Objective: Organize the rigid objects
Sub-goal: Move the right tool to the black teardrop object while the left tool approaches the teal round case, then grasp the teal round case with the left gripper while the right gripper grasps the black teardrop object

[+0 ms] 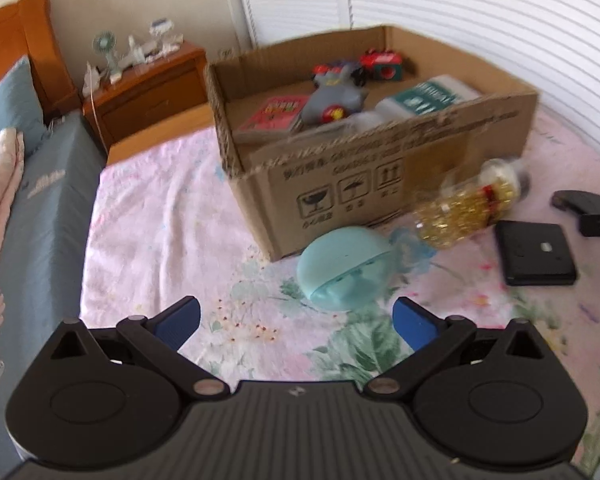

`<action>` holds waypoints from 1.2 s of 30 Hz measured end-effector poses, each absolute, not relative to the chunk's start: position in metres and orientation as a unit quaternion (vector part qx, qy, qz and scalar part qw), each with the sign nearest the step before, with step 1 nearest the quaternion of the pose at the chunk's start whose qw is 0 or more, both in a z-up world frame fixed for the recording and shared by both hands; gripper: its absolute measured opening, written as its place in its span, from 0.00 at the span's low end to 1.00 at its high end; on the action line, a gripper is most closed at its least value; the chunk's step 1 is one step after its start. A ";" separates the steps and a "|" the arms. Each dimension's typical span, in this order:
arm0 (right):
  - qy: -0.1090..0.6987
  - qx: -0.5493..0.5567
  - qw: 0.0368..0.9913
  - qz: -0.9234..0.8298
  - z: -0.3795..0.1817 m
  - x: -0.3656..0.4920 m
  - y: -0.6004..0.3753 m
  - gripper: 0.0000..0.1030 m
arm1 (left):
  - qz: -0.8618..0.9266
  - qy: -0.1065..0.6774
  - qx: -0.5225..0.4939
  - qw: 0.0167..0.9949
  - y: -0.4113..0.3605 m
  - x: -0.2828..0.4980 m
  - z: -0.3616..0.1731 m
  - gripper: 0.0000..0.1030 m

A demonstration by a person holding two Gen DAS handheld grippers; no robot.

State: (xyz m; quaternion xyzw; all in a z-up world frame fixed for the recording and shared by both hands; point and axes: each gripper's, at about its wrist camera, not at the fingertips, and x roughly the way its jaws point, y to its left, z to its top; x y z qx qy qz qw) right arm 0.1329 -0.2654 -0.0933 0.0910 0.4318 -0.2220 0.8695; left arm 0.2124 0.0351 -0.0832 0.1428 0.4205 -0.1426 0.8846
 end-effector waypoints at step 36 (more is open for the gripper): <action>0.420 0.072 0.885 -0.190 -0.094 0.123 -0.258 1.00 | -0.125 0.423 0.047 0.896 0.047 0.226 -0.091 0.65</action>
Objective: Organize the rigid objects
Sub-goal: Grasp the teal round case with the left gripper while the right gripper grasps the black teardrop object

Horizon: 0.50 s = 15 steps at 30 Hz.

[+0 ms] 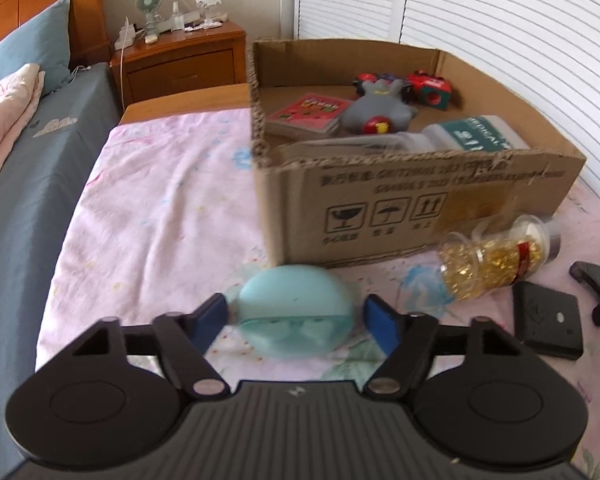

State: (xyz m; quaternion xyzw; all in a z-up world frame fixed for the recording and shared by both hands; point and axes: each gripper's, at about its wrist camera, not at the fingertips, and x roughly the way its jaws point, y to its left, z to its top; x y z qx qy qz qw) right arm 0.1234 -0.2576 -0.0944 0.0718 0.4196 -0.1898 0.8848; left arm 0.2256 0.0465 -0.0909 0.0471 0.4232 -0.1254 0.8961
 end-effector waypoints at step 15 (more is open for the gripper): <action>0.412 0.119 0.895 -0.122 -0.079 0.103 -0.238 0.91 | -0.136 0.418 0.054 0.896 0.042 0.225 -0.090 0.59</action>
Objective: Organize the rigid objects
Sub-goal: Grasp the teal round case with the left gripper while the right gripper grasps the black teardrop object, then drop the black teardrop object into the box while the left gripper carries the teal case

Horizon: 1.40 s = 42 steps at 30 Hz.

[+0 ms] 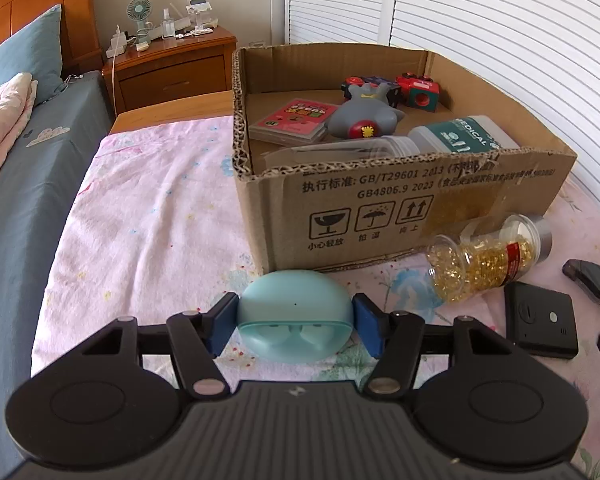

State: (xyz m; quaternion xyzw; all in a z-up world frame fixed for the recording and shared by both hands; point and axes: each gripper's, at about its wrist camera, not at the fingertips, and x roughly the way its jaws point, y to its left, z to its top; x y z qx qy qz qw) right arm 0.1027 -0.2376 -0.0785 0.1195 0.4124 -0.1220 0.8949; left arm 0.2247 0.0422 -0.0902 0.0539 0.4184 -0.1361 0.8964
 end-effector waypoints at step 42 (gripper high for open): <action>0.402 0.068 0.895 -0.180 -0.095 0.156 -0.250 0.90 | -0.124 0.414 0.051 0.900 0.042 0.222 -0.090 0.59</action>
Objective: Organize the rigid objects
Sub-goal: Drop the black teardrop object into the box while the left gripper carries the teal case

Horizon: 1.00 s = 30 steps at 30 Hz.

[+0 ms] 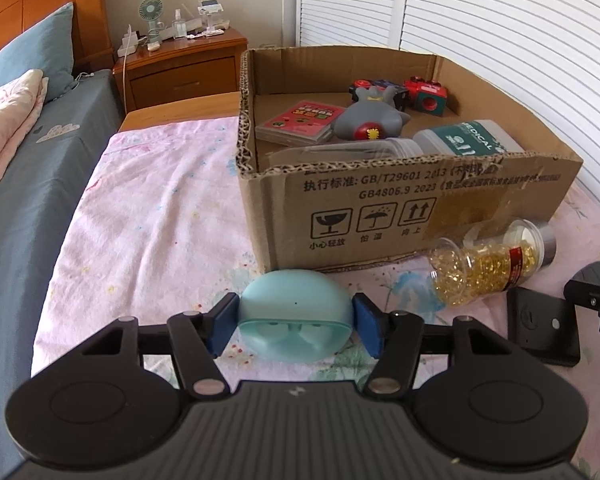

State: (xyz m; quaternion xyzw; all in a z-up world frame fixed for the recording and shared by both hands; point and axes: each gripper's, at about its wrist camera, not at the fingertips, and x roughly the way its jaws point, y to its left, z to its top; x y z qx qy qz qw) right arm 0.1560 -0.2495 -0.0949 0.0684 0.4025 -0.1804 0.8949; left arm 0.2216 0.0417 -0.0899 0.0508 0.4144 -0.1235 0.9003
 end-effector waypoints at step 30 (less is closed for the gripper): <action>0.433 0.034 0.894 -0.109 -0.067 0.142 -0.243 0.90 | -0.221 0.451 0.116 0.857 0.051 0.197 -0.072 0.59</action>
